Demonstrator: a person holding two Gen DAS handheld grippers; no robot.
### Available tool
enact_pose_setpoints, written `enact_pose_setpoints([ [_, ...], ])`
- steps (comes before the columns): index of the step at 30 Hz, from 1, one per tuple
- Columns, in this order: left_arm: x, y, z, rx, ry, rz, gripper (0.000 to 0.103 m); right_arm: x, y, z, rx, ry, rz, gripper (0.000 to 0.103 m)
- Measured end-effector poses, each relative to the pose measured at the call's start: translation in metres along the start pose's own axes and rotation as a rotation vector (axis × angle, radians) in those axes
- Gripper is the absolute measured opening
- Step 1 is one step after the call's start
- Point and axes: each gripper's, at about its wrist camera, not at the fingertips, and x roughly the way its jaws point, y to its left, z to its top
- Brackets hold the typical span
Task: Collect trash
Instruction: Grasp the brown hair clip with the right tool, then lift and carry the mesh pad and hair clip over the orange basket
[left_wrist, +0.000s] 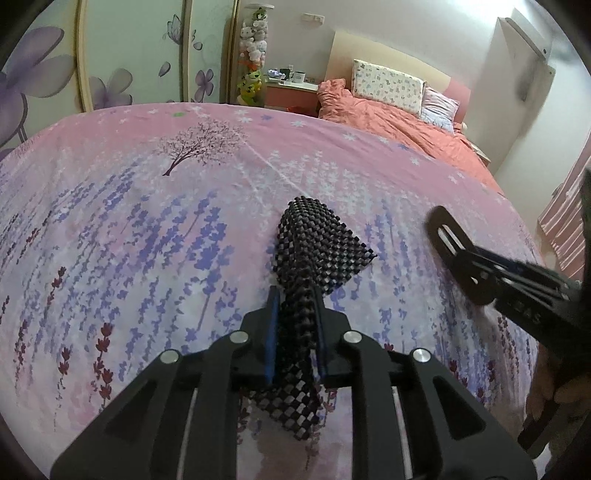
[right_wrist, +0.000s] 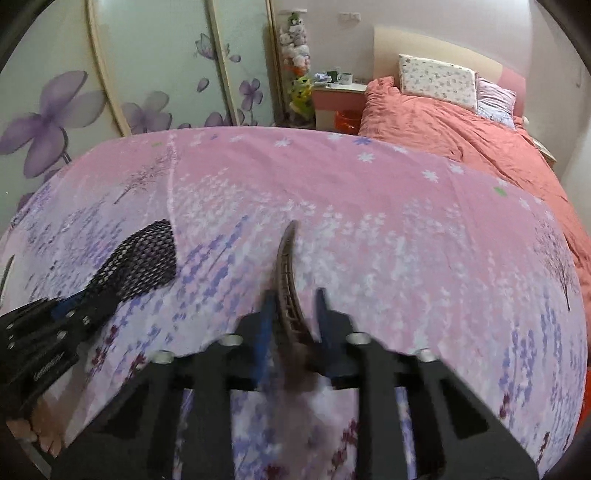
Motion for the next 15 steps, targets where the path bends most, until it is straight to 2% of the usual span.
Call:
enact_pose_setpoints([
  [3,0.0,-0.001,0.0,-0.003,0.0,-0.002,0.019,-0.016,-0.008,-0.018,0.033,0.006,0.002,0.013],
  [6,-0.002,0.001,0.0,-0.002,-0.003,-0.011,0.02,-0.035,-0.019,-0.039,0.081,0.001,-0.041,0.013],
  [9,-0.003,0.004,0.0,-0.016,-0.007,-0.031,0.025,-0.047,-0.029,-0.055,0.113,-0.005,-0.047,0.014],
  [15,0.0,-0.007,0.006,0.004,-0.008,-0.007,0.034,-0.04,-0.033,-0.052,0.146,0.0,-0.03,0.016],
])
